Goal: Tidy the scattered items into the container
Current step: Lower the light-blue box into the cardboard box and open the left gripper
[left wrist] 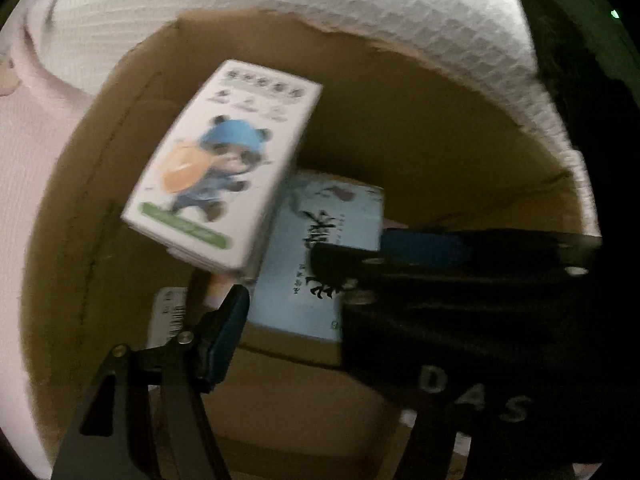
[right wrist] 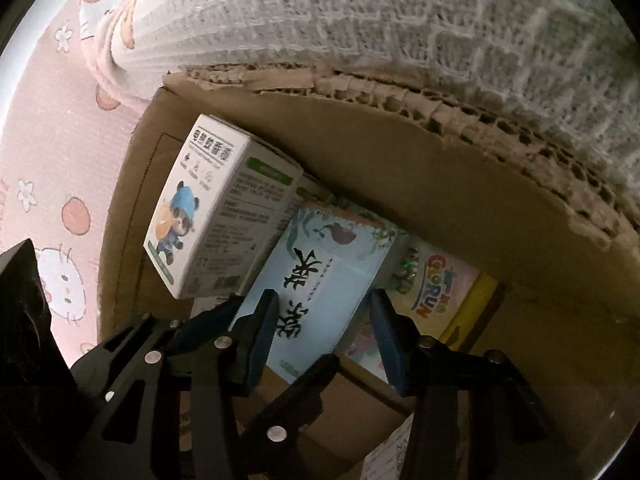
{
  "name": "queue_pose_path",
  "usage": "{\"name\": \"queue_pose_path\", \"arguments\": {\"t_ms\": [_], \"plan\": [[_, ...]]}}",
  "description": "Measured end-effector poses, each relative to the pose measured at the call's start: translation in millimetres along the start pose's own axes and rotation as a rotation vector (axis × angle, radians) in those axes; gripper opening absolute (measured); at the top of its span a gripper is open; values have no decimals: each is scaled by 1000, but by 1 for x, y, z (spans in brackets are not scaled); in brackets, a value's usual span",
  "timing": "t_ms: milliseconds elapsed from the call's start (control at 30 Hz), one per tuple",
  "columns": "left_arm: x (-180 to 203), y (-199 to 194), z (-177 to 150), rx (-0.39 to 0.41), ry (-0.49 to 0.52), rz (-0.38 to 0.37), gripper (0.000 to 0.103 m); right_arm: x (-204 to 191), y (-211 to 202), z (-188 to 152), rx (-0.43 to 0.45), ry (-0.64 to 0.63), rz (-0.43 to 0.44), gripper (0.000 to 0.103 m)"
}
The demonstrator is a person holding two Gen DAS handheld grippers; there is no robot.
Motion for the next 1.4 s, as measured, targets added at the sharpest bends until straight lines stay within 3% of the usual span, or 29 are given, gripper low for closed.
{"name": "queue_pose_path", "arguments": {"t_ms": [200,367,400,433,500,633,767,900,1000,1400], "plan": [[-15,-8,-16,-24,-14,-6,69,3,-3,-3,-15,26,35,45],[-27,-27,-29,-32,-91,-88,69,0,-17,-8,8,-9,8,45],[-28,-30,-31,-25,-98,-90,67,-1,-19,-9,9,-20,-1,43],[-29,-35,-33,-17,-105,-94,55,-1,-21,-10,4,-27,-6,37],[-33,-39,-37,-34,-129,-121,41,-2,-24,-14,-3,-40,0,33],[-41,-37,-43,-90,-158,-157,40,-7,-25,-25,-20,-109,-42,32],[-46,-34,-46,-109,-182,-166,39,3,-6,-8,-74,-64,-28,32],[-52,-41,-38,-51,-179,-117,24,7,-3,-5,-48,-61,-28,32],[-58,-42,-35,-40,-205,-142,14,10,0,-4,-62,-32,-12,32],[-62,-50,-26,-8,-229,-148,13,21,-11,6,-5,-63,-48,33]]}}
Point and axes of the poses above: each gripper's, at about its wrist camera, not at the fingertips, and y roughly the way its jaws point, x to its right, z to its top, the point moved 1 cm from there along y, roughly the way its jaws point, and after that the axes turned 10 degrees about x, right-handed, at the moved point
